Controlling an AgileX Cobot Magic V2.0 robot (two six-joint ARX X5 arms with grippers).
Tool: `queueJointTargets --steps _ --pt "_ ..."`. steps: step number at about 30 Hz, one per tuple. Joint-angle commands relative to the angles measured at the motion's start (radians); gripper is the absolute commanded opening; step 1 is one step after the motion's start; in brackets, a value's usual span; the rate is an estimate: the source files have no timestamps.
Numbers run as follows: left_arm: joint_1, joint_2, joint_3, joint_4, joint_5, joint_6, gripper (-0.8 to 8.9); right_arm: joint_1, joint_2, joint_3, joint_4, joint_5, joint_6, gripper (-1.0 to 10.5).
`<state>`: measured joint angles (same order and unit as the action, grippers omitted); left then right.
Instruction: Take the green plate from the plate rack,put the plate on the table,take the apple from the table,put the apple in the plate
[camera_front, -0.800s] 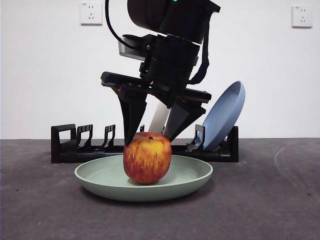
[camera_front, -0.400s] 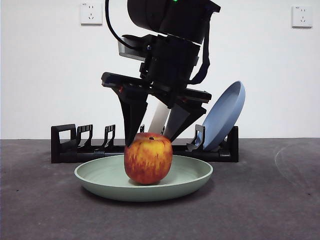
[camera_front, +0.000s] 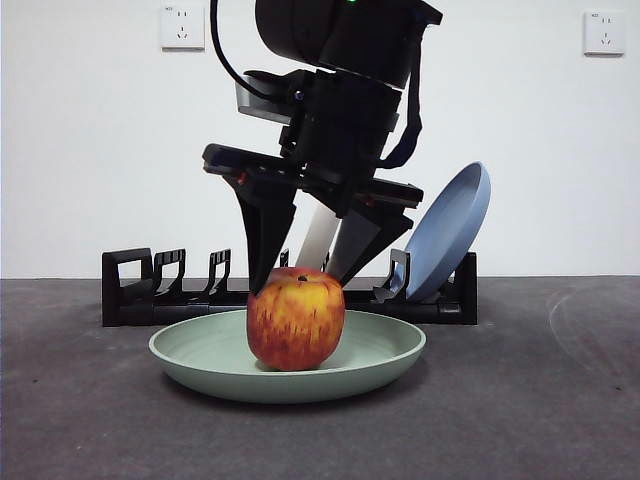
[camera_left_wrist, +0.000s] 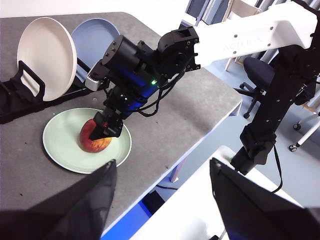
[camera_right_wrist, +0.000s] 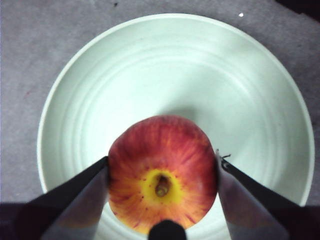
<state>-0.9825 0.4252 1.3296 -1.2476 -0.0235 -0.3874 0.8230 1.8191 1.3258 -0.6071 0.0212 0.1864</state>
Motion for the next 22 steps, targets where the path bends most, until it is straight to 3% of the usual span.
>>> queueJointTargets --steps 1,7,10,22 --pt "0.002 0.0 -0.004 0.003 -0.003 -0.01 3.13 0.0 0.011 0.001 0.004 -0.006 -0.006 2.3" --pt "0.002 0.0 -0.004 -0.01 -0.003 -0.013 3.13 0.0 0.011 0.001 0.003 -0.006 -0.006 2.4" --pt "0.002 0.0 -0.004 -0.018 -0.003 -0.015 3.13 0.0 0.011 0.001 0.003 -0.006 -0.006 3.6" --pt "0.002 0.0 -0.004 -0.02 -0.003 -0.021 3.13 0.0 0.011 0.001 0.002 -0.006 -0.006 3.6"
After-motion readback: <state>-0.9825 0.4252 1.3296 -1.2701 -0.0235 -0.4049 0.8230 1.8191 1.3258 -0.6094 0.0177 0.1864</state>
